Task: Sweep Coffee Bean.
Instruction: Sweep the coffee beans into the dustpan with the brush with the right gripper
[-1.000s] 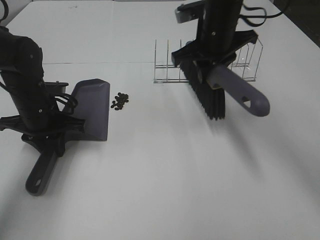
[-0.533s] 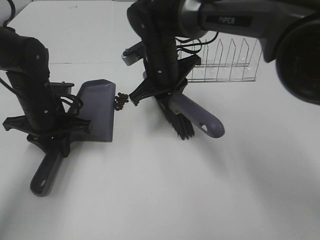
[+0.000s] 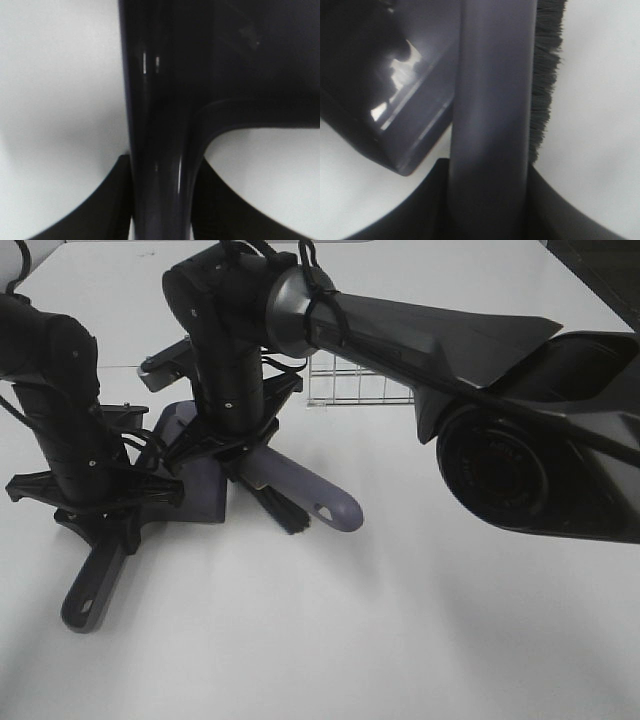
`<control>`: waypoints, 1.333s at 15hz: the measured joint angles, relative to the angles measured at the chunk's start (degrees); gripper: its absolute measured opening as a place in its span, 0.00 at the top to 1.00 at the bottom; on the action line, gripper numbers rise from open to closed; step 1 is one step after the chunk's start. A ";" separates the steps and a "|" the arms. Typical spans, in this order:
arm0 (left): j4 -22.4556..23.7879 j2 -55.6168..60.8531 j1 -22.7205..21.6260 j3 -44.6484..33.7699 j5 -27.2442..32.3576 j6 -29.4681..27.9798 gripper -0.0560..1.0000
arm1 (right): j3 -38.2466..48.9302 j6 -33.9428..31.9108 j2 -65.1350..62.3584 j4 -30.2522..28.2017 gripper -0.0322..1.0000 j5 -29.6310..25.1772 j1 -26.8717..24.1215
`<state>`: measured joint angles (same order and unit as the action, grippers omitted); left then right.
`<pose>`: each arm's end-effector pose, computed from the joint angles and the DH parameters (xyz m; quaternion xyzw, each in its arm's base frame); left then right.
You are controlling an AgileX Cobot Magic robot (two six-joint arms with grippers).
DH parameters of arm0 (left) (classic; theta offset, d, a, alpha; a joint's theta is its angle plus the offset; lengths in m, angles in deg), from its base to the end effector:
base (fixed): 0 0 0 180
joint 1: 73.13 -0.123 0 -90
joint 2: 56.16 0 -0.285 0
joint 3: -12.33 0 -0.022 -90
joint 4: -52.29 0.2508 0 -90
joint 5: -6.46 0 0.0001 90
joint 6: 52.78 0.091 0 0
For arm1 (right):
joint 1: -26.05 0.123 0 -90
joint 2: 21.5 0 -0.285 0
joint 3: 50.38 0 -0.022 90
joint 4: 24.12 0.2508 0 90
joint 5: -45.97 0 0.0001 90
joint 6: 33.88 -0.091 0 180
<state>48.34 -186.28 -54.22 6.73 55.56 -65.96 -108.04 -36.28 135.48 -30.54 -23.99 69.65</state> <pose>0.3455 -0.1234 0.0862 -0.0263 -0.9985 0.0125 0.0473 0.3906 0.3588 0.1266 -0.3630 0.9255 -0.0134 0.1070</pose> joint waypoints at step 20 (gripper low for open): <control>0.00 0.00 0.00 0.00 0.29 0.00 0.70 | 25.10 -2.35 -31.80 -3.78 0.69 -1.03 -33.69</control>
<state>48.34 -186.28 -54.22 6.73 55.85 -65.96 -82.94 -38.63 103.68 -34.32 -25.02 35.97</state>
